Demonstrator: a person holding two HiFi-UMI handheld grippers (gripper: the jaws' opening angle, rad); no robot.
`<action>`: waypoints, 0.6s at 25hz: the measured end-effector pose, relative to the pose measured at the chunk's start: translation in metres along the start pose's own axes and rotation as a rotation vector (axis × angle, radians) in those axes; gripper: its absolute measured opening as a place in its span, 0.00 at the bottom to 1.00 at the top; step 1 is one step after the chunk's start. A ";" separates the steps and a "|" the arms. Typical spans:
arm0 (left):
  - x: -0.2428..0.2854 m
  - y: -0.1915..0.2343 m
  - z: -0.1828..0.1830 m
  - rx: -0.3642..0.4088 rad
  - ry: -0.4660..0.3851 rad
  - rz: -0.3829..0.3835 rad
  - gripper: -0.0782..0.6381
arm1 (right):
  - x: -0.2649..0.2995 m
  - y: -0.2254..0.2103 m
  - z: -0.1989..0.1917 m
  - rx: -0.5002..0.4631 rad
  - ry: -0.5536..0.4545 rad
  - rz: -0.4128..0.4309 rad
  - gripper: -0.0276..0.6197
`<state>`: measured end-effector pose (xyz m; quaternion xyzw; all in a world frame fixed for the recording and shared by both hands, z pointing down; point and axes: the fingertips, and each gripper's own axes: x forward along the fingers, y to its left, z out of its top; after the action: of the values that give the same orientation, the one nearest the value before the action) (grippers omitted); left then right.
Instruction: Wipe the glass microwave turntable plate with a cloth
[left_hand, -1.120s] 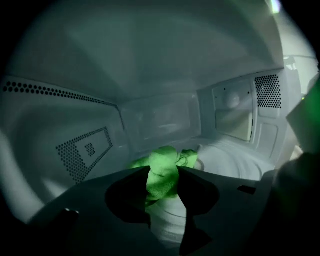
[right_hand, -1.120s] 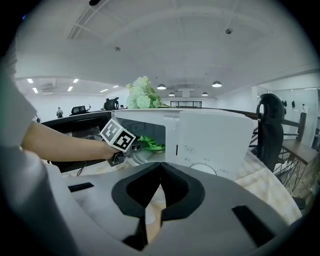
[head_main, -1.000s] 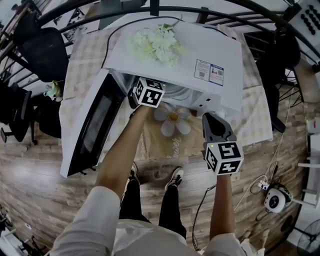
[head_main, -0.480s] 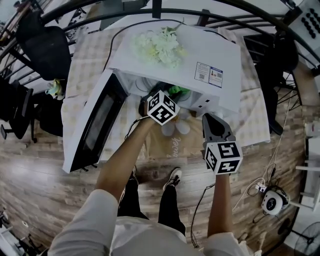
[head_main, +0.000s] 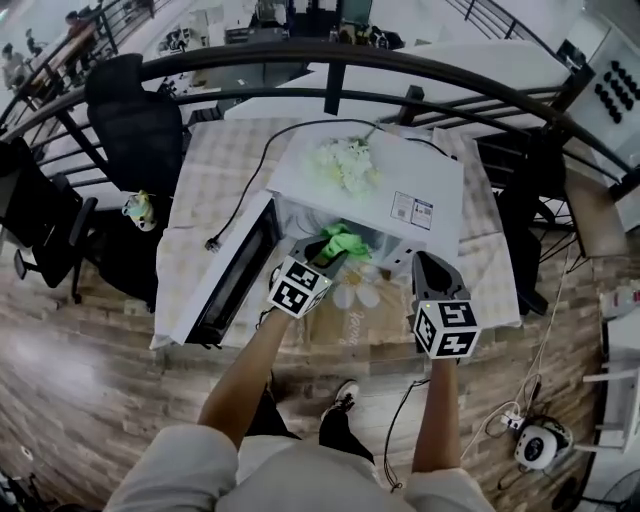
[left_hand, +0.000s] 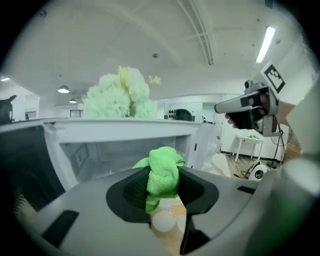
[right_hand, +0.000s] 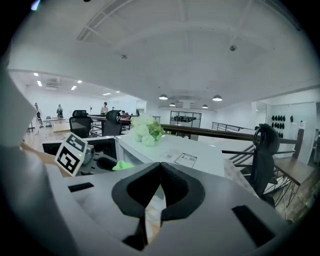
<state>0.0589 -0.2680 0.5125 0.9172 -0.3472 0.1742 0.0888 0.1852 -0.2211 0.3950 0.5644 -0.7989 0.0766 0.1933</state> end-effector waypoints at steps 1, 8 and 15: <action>-0.016 0.000 0.013 0.001 -0.024 0.014 0.33 | -0.005 0.002 0.009 -0.005 -0.009 0.002 0.06; -0.114 0.024 0.112 0.064 -0.194 0.140 0.33 | -0.026 0.025 0.086 -0.086 -0.115 0.032 0.06; -0.174 0.033 0.178 0.146 -0.295 0.185 0.33 | -0.049 0.055 0.132 -0.176 -0.195 0.039 0.06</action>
<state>-0.0388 -0.2379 0.2829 0.9009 -0.4259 0.0699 -0.0466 0.1185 -0.2044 0.2601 0.5345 -0.8283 -0.0454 0.1620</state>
